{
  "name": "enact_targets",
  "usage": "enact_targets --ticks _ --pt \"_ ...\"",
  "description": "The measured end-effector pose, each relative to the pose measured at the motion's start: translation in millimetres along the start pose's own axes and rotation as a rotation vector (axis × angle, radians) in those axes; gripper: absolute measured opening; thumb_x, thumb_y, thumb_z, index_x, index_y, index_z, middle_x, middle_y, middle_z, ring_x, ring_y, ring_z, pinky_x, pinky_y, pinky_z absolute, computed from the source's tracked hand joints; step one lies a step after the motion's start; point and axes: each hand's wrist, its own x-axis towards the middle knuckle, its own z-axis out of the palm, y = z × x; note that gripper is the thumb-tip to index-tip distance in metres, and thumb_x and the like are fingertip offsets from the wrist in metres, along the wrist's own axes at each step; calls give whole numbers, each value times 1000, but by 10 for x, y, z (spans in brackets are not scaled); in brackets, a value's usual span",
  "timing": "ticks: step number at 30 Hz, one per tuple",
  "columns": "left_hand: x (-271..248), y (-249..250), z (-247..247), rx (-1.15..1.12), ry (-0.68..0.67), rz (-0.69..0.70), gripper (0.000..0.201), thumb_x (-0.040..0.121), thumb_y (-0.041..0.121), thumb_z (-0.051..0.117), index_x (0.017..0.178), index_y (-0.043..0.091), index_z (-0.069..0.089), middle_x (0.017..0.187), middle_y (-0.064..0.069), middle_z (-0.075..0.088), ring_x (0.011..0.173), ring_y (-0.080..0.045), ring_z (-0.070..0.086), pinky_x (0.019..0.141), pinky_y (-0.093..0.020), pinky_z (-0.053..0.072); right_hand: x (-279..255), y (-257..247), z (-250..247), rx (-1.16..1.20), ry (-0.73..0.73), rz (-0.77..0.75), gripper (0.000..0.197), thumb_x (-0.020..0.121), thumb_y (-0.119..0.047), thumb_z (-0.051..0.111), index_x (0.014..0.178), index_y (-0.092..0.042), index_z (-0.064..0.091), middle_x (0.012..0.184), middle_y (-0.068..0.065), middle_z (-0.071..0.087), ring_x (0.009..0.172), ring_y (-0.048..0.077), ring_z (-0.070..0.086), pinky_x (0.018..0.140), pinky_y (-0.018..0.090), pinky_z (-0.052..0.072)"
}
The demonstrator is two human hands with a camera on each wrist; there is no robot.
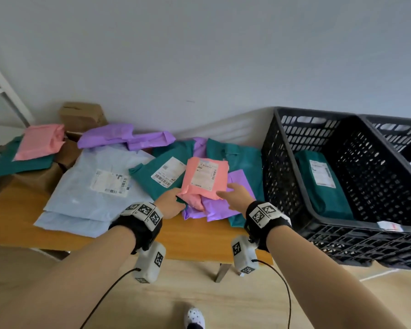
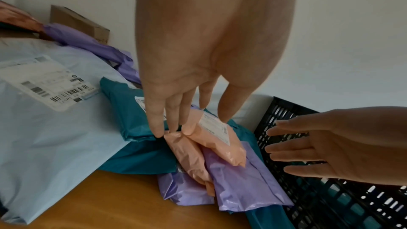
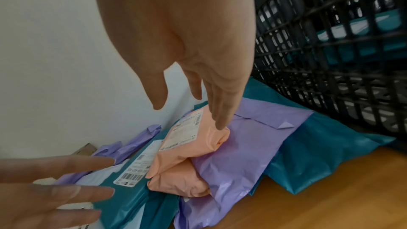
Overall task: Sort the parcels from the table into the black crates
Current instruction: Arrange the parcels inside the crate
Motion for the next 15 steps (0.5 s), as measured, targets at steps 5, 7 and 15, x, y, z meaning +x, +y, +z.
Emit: enact_targets --ticks 5,7,15 --pt "431 25 -34 -47 -37 -17 35 86 13 54 120 1 54 120 -22 59 108 -33 57 96 -41 46 398 -15 26 45 -12 48 64 91 -17 63 144 -2 31 139 18 47 111 25 52 87 30 45" --pt "625 2 -61 -63 -11 -25 38 88 11 55 126 5 51 122 -17 59 112 -31 56 99 -43 45 531 -38 17 71 6 67 67 90 -15 63 146 -4 27 142 16 44 124 28 48 96 32 41" --pt "1198 -15 -48 -39 35 -121 43 89 14 51 132 14 46 122 -10 60 111 -29 57 97 -43 46 897 -18 35 135 22 146 68 89 -6 62 146 -7 26 140 14 47 126 30 47 92 35 43"
